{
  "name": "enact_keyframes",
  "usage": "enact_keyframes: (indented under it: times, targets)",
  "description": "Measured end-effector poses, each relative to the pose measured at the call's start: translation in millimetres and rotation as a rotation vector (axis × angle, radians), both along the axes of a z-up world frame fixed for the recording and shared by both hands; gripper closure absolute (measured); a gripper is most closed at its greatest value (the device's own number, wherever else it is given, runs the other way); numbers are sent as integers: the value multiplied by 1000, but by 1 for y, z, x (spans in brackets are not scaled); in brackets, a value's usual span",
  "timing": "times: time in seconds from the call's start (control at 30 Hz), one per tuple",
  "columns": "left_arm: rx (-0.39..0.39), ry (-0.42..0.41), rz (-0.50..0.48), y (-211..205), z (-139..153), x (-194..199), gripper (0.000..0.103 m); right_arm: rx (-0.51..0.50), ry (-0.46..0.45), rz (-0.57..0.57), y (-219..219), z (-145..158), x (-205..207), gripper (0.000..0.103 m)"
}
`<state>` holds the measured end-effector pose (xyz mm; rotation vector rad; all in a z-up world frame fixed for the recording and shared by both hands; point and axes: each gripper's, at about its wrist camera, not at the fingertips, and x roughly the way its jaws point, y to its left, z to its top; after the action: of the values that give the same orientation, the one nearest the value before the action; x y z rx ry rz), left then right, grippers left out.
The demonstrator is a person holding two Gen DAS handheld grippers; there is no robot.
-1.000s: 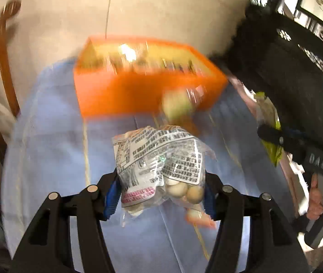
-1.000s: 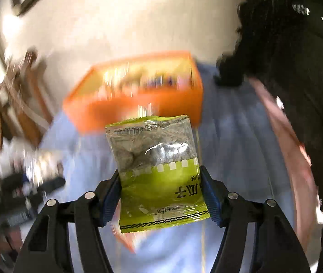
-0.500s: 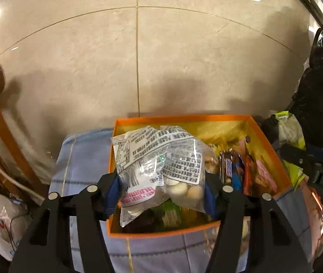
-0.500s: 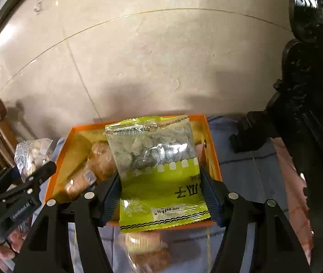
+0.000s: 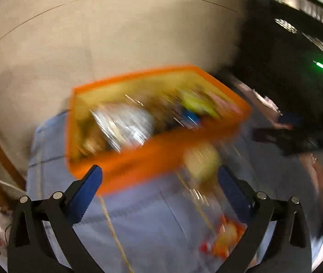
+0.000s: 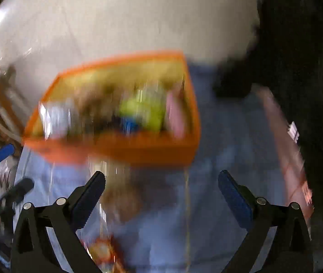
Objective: Organize snacks
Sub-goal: 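Grasp a brown pastry pack with the right tool while the left grasps a red cookie pack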
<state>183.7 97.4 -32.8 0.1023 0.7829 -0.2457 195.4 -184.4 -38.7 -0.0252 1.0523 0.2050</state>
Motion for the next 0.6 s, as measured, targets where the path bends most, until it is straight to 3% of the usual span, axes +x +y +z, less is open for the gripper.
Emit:
enact_keyframes:
  times: [0.1, 0.2, 0.33, 0.4, 0.5, 0.53, 0.57, 0.6]
  targets:
    - [40, 54, -150, -24, -35, -41, 4, -31, 26, 134, 22, -36, -24, 4]
    - [127, 34, -238, -50, -69, -70, 4, -97, -1, 265, 47, -57, -28, 4]
    - [57, 86, -266, -59, -98, -62, 4, -128, 8, 312, 73, -78, -8, 4]
    - [6, 78, -269, -60, -102, -54, 4, -107, 30, 314, 78, -87, 2, 4]
    - [-6, 85, -288, -61, -112, -44, 4, -51, 97, 312, 82, -99, 12, 4]
    - [42, 97, -285, -62, -121, -42, 6, -19, 122, 281, 78, -102, 13, 19]
    - [65, 121, -301, -63, -128, -41, 25, -7, 128, 249, 75, -103, 12, 22]
    - [70, 130, -318, -62, -133, -43, 33, 2, 128, 239, 74, -101, 10, 24]
